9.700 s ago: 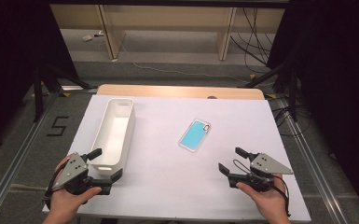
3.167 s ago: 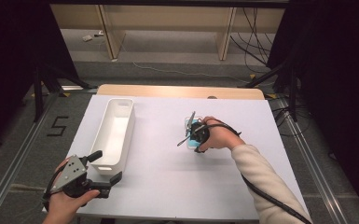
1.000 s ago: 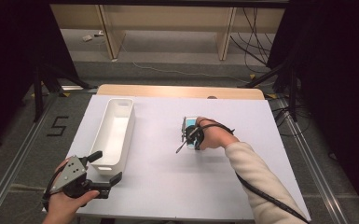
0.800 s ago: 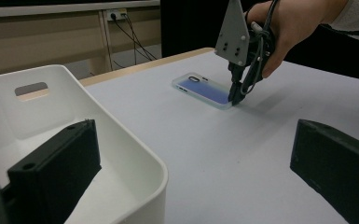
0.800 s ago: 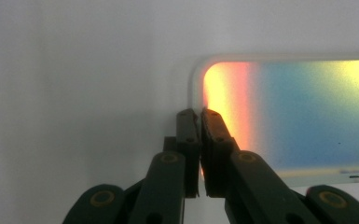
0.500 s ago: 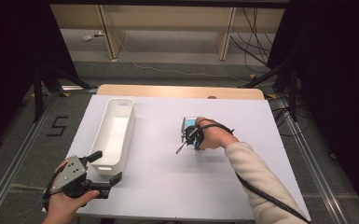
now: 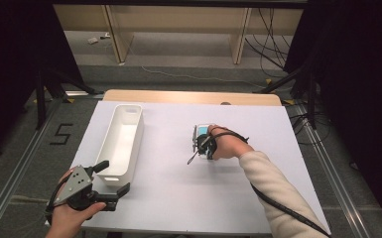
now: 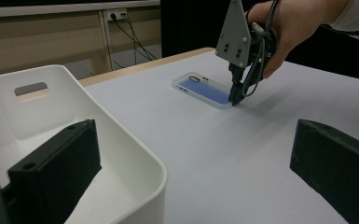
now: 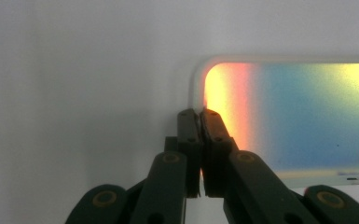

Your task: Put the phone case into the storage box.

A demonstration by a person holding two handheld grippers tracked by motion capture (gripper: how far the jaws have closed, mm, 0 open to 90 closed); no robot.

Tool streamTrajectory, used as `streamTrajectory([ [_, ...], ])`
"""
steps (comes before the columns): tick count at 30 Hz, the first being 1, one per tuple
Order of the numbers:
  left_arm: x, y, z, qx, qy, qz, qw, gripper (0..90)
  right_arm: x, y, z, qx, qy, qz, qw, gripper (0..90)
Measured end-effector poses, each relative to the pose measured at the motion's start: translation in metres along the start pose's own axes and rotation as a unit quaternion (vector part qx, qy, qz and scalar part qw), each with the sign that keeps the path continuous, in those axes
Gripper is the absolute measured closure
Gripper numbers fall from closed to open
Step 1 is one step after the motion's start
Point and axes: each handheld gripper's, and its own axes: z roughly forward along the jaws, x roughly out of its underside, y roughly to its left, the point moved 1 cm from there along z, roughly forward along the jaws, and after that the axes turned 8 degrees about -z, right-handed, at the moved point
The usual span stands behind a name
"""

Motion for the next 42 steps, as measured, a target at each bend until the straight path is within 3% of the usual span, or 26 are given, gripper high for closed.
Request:
streamTrajectory([
  [7,0.0,0.0,0.0,0.0,0.001,0.002,1.0,0.9,0.0,0.001,0.0,0.005,-0.003,-0.012,0.9999,88.6],
  [10,0.0,0.0,0.0,0.0,0.002,0.002,1.0,1.0,0.0,0.005,-0.001,0.009,-0.003,-0.002,1.0,88.7],
  [11,0.0,0.0,0.0,-0.001,0.003,0.002,1.0,1.0,0.001,0.002,-0.001,0.024,-0.008,-0.029,0.9993,88.6],
  [12,0.0,0.0,0.0,-0.001,0.003,0.002,1.0,1.0,0.001,0.005,-0.002,0.011,-0.005,-0.005,0.9999,88.6],
  [16,0.0,0.0,0.001,0.0,0.002,0.003,1.0,1.0,0.002,0.006,-0.005,0.02,-0.013,-0.004,0.9997,88.7],
  [19,0.0,0.001,0.001,-0.001,0.002,0.009,1.0,1.1,0.002,0.004,-0.005,0.029,-0.02,-0.022,0.9991,88.8],
  [20,0.0,0.001,0.002,0.002,0.0,0.008,1.0,1.1,0.003,0.007,-0.007,0.029,-0.018,-0.009,0.9994,88.8],
  [25,-0.001,0.002,0.002,0.0,0.001,0.01,0.9999,1.5,0.003,0.01,-0.01,0.045,-0.026,-0.015,0.9985,88.9],
  [26,-0.001,0.002,0.002,-0.001,0.0,0.011,0.9999,1.7,0.002,0.015,-0.012,0.047,-0.017,-0.001,0.9987,88.9],
  [28,-0.001,0.001,0.003,-0.002,-0.001,0.004,1.0,2.1,0.002,0.014,-0.014,0.055,-0.029,-0.02,0.9979,88.9],
  [30,-0.002,0.001,0.004,-0.003,0.003,0.005,1.0,2.1,0.001,0.019,-0.017,0.059,-0.022,-0.005,0.998,88.9],
  [31,-0.003,0.001,0.004,-0.002,0.004,0.012,0.9999,2.3,0.0,0.017,-0.017,0.068,-0.035,-0.022,0.9968,88.9],
  [37,-0.008,0.003,0.009,-0.007,0.006,-0.006,0.9999,3.1,-0.002,0.023,-0.024,0.093,-0.04,-0.025,0.9946,89.0],
  [38,-0.008,0.003,0.009,-0.007,0.006,-0.006,0.9999,3.3,-0.002,0.025,-0.026,0.09,-0.034,-0.015,0.9952,89.0],
  [40,-0.011,0.004,0.012,-0.009,0.008,-0.004,0.9999,3.6,-0.003,0.024,-0.027,0.102,-0.042,-0.038,0.9931,89.0],
  [42,-0.012,0.004,0.014,-0.01,0.009,-0.009,0.9999,3.7,-0.003,0.025,-0.028,0.103,-0.043,-0.041,0.9929,89.0],
])
